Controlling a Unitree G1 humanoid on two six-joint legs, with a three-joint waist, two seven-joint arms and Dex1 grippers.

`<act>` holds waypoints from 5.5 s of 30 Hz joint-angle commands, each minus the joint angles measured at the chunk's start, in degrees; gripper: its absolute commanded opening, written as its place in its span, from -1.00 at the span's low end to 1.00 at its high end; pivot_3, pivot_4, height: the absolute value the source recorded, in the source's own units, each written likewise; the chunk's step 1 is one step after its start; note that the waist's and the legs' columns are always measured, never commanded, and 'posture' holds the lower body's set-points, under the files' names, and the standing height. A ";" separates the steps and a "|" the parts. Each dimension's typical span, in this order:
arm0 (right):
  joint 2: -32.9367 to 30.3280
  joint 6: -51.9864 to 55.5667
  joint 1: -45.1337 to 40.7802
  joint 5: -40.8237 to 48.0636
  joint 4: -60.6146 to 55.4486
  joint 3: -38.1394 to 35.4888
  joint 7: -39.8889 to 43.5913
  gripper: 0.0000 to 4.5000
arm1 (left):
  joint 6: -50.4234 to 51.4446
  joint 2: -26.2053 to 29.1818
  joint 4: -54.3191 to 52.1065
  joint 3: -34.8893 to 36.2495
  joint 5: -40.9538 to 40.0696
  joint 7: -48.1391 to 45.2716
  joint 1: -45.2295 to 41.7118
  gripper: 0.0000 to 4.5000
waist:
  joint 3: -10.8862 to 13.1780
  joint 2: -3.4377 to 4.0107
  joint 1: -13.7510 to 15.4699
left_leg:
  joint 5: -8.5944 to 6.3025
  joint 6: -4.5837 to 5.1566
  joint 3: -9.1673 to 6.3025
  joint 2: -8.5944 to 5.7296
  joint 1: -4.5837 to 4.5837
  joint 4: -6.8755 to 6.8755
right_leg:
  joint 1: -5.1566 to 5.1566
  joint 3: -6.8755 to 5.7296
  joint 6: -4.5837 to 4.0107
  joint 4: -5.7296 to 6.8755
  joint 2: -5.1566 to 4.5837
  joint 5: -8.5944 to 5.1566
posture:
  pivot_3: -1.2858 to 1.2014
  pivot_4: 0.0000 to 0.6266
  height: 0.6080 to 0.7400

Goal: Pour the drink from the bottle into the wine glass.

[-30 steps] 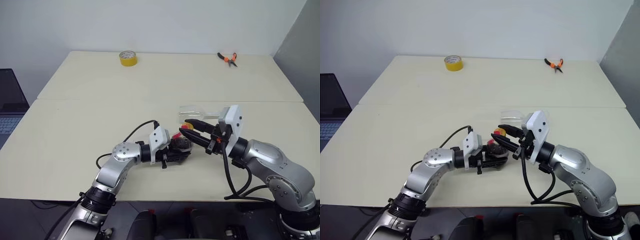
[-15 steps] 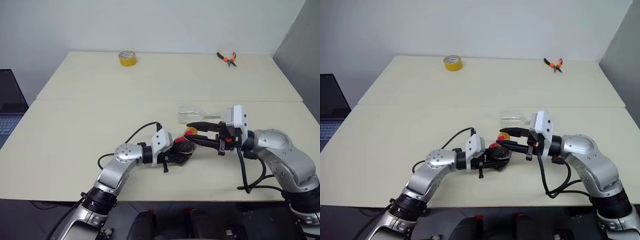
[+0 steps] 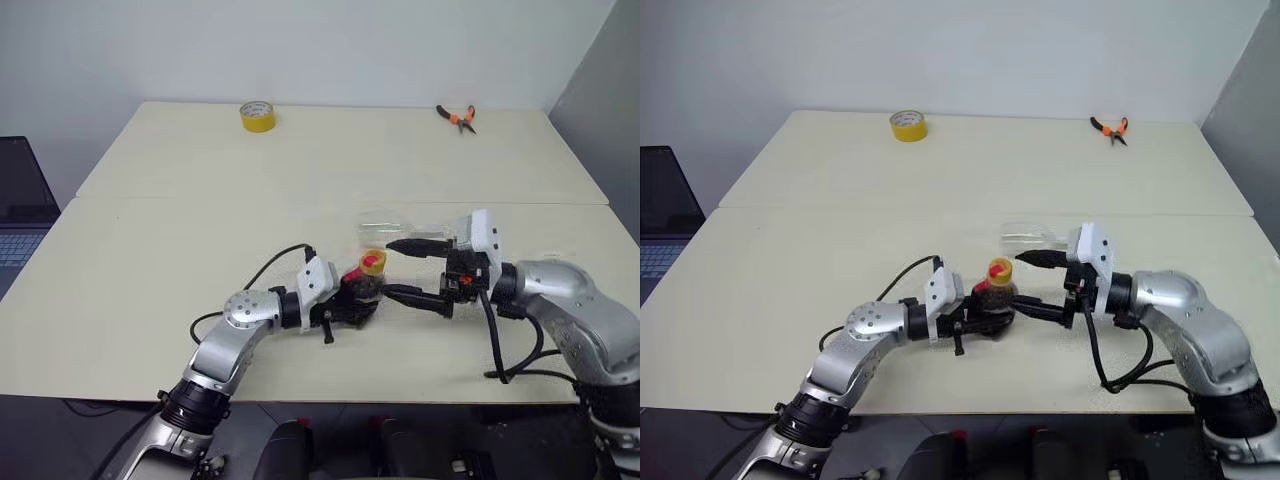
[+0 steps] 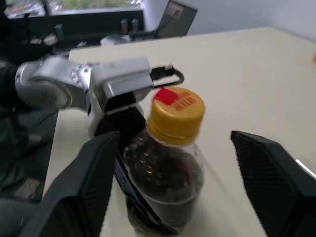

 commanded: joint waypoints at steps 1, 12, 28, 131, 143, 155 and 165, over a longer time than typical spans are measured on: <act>3.16 1.78 2.32 0.12 -8.24 -3.20 -9.77 0.98 | -0.38 -0.92 -2.82 0.89 -0.99 0.92 -0.05 -0.54 | 0.00 0.00 0.00 | 0.00 0.00 0.00 0.00 0.00 0.00 | 0.00 0.00 0.00 0.00 0.00 0.00 | 0.03 -0.52 1.00; 11.92 11.06 0.43 -6.19 -14.20 2.78 -28.73 0.98 | -1.55 -1.85 -0.40 -0.26 0.16 0.97 -1.34 -0.56 | 0.00 0.01 -0.14 | 0.01 -0.02 0.00 0.00 0.01 -0.01 | -0.03 -0.01 0.00 0.02 0.01 0.00 | 0.03 -0.52 1.00; 14.68 16.21 -0.08 -2.18 -16.59 -0.33 -30.84 0.05 | -1.89 -2.15 0.10 0.02 1.24 1.24 -1.36 -0.59 | 0.00 0.01 -0.27 | 0.01 -0.01 0.02 -0.02 0.00 -0.01 | -0.02 0.01 0.00 0.01 0.01 0.00 | 0.03 -0.52 1.00; 9.71 8.94 2.75 -4.95 -11.36 -1.67 -27.21 1.00 | -3.19 -3.29 2.16 0.02 2.97 2.07 -2.29 -0.67 | 0.02 0.01 -0.25 | 0.00 0.01 0.02 -0.02 -0.01 -0.03 | -0.01 0.01 0.02 -0.07 0.02 0.01 | 0.03 -0.52 1.00; 8.67 10.64 6.99 1.86 -15.28 -7.00 -25.24 1.00 | -3.43 -3.30 2.31 -0.03 2.96 1.97 -2.16 -0.68 | 0.02 0.01 -0.24 | 0.00 0.01 0.02 -0.02 -0.01 -0.03 | 0.00 0.01 0.02 -0.07 0.02 0.01 | 0.03 -0.52 1.00; 4.24 14.48 9.39 13.53 -17.16 -11.10 -24.79 1.00 | -3.71 -3.34 2.63 -0.14 2.99 1.85 -2.31 -0.69 | 0.02 0.01 -0.35 | 0.00 0.02 0.02 -0.01 0.00 -0.04 | 0.01 0.02 0.02 -0.07 0.04 0.01 | 0.03 -0.52 1.00; 9.72 12.52 3.90 5.94 -12.11 -3.25 -29.76 1.00 | -4.20 -3.54 3.25 -0.45 3.16 1.76 -2.82 -0.70 | 0.02 0.01 -0.26 | 0.00 0.02 0.02 -0.03 -0.04 -0.03 | 0.00 0.02 0.03 -0.12 0.02 0.01 | 0.03 -0.52 1.00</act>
